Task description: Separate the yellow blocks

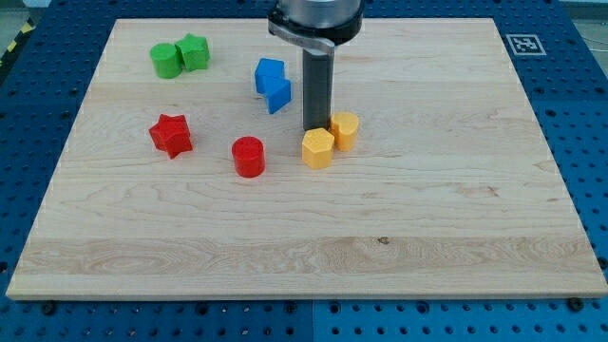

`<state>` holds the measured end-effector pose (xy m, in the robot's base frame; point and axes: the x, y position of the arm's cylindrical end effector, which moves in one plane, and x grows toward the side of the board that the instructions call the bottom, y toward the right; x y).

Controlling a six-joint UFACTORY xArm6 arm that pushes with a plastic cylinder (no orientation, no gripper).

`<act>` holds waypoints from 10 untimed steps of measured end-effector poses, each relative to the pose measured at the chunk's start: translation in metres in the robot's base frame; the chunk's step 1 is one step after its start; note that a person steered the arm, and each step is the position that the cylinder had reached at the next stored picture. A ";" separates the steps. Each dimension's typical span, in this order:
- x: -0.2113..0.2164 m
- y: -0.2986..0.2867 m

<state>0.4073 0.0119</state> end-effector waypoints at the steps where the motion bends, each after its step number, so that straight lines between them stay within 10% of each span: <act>1: -0.033 0.004; 3: -0.022 0.126; 10: 0.053 0.075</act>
<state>0.4608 0.0873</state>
